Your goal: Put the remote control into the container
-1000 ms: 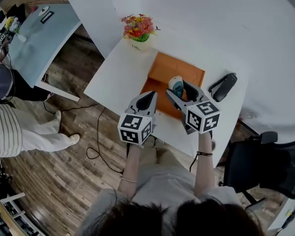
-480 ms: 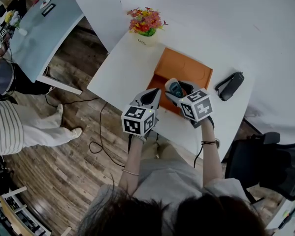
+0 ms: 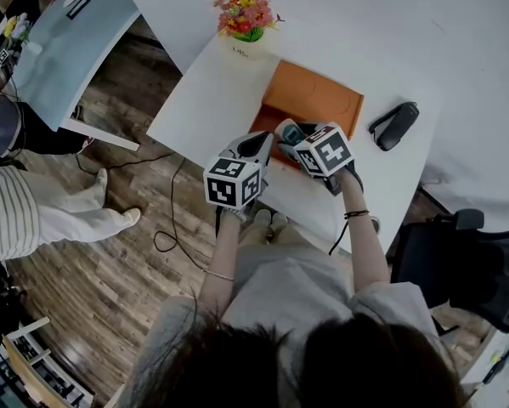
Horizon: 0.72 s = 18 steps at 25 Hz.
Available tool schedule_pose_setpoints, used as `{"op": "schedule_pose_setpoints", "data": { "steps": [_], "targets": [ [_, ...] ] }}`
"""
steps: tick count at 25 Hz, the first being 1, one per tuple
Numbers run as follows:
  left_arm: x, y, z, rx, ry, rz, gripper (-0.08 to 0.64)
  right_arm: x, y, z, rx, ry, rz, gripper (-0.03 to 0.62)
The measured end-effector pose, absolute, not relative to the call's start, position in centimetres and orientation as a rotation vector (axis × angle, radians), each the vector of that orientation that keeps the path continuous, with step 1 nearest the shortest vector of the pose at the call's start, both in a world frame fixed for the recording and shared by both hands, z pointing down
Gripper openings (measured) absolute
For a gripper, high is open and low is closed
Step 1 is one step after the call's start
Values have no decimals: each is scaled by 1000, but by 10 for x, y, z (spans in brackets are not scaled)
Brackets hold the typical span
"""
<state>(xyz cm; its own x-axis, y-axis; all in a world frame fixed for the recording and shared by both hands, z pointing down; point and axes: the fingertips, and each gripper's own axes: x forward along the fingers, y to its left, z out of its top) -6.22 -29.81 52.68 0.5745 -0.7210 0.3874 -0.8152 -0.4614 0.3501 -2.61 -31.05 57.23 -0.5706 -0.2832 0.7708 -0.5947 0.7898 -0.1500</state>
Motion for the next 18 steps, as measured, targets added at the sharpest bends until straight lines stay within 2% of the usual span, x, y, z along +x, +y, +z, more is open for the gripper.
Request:
{"op": "schedule_pose_setpoints", "data": {
  "steps": [18],
  "targets": [
    [-65,-287,535,2285,-1155,253,3,-35,-314,617,603,-2034,519,282]
  ]
}}
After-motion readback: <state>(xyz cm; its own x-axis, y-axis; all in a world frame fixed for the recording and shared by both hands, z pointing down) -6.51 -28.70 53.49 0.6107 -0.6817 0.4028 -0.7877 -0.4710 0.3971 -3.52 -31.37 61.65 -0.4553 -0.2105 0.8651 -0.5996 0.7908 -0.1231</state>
